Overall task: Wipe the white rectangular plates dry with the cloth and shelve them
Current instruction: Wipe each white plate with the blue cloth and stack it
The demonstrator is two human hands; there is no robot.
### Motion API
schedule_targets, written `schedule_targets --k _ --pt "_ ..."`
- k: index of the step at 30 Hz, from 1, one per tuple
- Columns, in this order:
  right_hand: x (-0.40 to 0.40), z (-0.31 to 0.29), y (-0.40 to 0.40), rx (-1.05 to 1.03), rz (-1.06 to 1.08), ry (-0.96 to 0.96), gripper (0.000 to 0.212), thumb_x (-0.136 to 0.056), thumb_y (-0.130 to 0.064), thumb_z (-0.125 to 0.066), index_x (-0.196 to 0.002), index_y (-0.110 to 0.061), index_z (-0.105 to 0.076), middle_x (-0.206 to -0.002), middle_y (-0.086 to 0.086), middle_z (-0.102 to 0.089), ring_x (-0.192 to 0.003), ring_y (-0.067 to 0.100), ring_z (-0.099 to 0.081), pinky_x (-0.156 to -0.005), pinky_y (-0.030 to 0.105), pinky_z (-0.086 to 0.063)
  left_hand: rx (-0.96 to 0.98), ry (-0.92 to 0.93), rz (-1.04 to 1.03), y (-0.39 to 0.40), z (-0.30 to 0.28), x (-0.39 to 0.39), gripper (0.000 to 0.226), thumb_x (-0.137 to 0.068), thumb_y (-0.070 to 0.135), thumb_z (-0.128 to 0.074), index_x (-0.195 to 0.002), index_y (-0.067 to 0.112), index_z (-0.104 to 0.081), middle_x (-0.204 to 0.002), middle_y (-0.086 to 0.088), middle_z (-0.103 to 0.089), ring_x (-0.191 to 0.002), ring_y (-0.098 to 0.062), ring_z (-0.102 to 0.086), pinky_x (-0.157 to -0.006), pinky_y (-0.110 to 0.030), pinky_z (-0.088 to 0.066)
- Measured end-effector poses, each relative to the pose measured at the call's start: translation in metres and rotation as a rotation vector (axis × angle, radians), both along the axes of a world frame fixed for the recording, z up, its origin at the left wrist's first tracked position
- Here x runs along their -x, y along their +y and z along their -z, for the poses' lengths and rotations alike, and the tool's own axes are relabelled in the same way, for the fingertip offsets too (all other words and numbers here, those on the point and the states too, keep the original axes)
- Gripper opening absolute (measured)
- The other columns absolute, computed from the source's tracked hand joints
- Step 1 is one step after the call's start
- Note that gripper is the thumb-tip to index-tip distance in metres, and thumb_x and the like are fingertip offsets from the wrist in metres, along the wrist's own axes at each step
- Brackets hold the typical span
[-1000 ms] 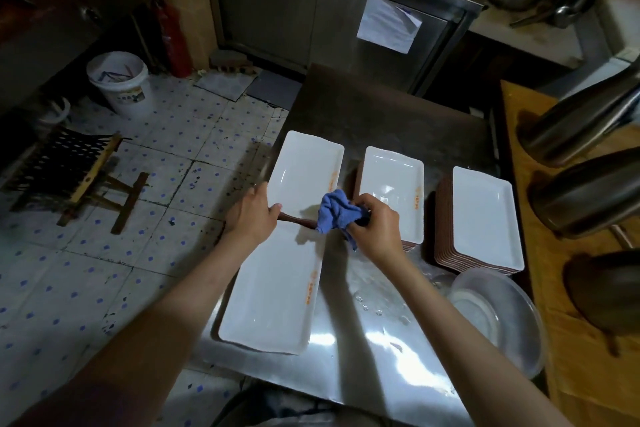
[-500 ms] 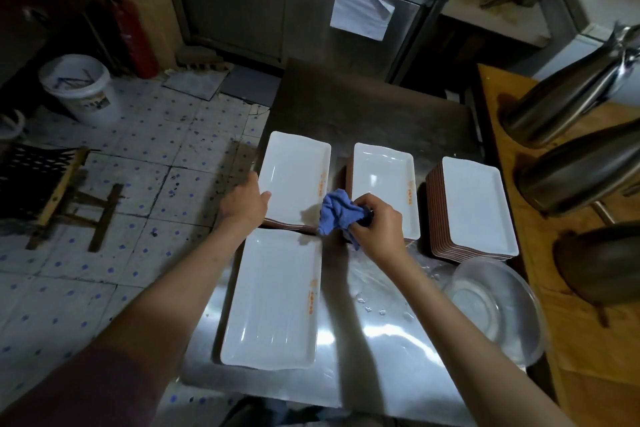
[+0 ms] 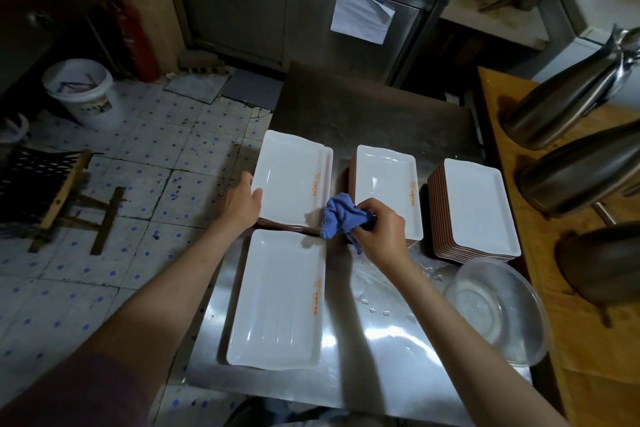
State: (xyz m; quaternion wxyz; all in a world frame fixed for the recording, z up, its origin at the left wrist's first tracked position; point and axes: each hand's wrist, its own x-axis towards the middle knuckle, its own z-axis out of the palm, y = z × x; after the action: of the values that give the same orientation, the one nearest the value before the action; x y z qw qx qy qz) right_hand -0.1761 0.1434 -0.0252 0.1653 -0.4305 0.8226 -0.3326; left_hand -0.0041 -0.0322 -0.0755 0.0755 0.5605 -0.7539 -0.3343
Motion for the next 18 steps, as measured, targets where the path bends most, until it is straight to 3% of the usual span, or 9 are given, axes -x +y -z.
schedule_targets --k 6,12,15,18 --pt "0.000 -0.005 0.006 0.013 0.013 -0.025 0.012 -0.074 -0.003 -0.070 -0.079 -0.011 -0.063 -0.069 -0.004 -0.057 -0.060 0.003 -0.048 -0.054 0.009 -0.038 -0.071 0.068 -0.008 -0.002 -0.002 -0.008 0.032 -0.101 0.020 -0.039 -0.124 -0.001 -0.047 -0.124 -0.021 -0.056 -0.110 -0.036 -0.052 -0.085 -0.037 -0.041" --pt "0.003 -0.006 0.010 0.025 0.030 -0.023 0.011 -0.073 -0.005 -0.071 -0.077 -0.011 -0.063 -0.065 -0.005 -0.057 -0.059 0.005 -0.048 -0.053 0.013 -0.035 -0.093 0.112 -0.032 0.004 -0.004 -0.013 0.033 -0.100 0.019 -0.038 -0.119 -0.004 -0.052 -0.123 -0.022 -0.057 -0.110 -0.037 -0.053 -0.092 -0.039 -0.045" --pt "0.006 -0.009 0.013 0.044 0.048 -0.030 0.011 -0.072 -0.002 -0.068 -0.074 -0.010 -0.061 -0.059 -0.007 -0.055 -0.053 0.003 -0.046 -0.050 0.013 -0.034 -0.125 0.147 -0.050 0.007 -0.011 -0.016 0.033 -0.101 0.020 -0.036 -0.122 -0.001 -0.049 -0.119 -0.017 -0.057 -0.099 -0.036 -0.058 -0.083 -0.043 -0.053" --pt "0.010 -0.011 0.017 0.061 0.072 -0.038 0.011 -0.072 -0.002 -0.067 -0.073 -0.011 -0.061 -0.061 -0.002 -0.055 -0.054 0.006 -0.044 -0.050 0.014 -0.033 -0.153 0.152 -0.049 0.012 -0.019 -0.015 0.031 -0.102 0.020 -0.033 -0.123 0.000 -0.046 -0.109 -0.008 -0.051 -0.080 -0.028 -0.058 -0.056 -0.033 -0.052"
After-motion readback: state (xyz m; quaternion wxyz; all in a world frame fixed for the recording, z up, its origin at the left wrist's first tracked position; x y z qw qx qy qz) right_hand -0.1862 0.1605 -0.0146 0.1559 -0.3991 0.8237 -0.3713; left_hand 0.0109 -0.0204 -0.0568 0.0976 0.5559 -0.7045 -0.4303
